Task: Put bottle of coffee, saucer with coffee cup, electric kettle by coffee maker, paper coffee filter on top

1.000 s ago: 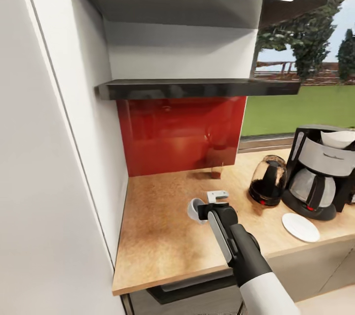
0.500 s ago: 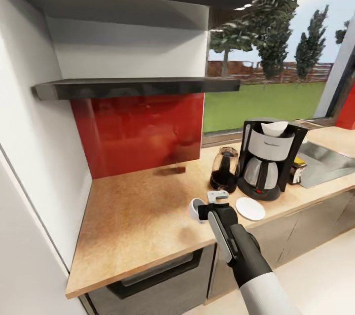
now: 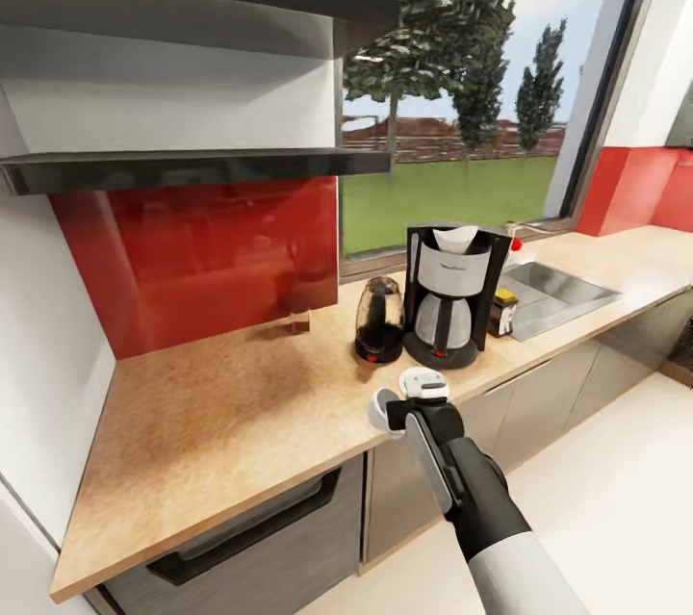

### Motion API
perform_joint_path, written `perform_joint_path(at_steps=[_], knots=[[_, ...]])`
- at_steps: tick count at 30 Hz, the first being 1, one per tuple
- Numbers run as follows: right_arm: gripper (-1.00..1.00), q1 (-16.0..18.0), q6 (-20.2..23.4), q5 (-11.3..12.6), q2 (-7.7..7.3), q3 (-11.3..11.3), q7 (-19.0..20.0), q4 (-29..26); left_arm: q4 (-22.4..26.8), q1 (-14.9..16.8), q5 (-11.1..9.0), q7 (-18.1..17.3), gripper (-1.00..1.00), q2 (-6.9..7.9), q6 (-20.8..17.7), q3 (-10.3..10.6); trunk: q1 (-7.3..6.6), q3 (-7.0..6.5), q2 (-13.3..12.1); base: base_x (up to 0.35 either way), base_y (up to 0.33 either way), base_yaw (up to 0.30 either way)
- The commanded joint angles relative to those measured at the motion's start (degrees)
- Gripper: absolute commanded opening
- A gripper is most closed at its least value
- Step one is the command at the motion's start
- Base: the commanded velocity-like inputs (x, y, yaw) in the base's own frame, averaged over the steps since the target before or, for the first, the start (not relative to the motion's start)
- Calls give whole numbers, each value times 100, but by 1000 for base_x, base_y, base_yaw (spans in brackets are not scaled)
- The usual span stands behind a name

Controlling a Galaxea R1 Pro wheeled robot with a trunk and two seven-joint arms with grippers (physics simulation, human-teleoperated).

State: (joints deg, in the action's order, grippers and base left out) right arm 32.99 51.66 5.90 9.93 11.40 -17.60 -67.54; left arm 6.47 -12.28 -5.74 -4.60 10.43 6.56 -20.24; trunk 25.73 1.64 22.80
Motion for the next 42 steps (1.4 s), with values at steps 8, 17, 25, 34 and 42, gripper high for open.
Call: perform_joint_path(at_steps=[8,17,25,34,42], knots=[[-100,6,10,69,0,87,-842,38,-1,-2,-59,-32,100,3,-14,-7,6,16,12,24,0,-35],[-100,14,52,83,7,60,-948,108,-141,-1,-51,-17,100,-1,-7,30,6,16,13,0,0,0],[-100,15,21,102,-21,40,-854,12,-216,-1,-51,-7,100,2,4,29,6,16,13,3,0,0],[-100,15,33,97,-26,-91,-866,15,-250,-2,-52,47,100,1,-5,29,6,16,13,228,-29,0],[-100,15,38,88,-26,-350,-868,29,-262,-2,-59,221,100,-6,1,29,6,16,13,58,-12,0]])
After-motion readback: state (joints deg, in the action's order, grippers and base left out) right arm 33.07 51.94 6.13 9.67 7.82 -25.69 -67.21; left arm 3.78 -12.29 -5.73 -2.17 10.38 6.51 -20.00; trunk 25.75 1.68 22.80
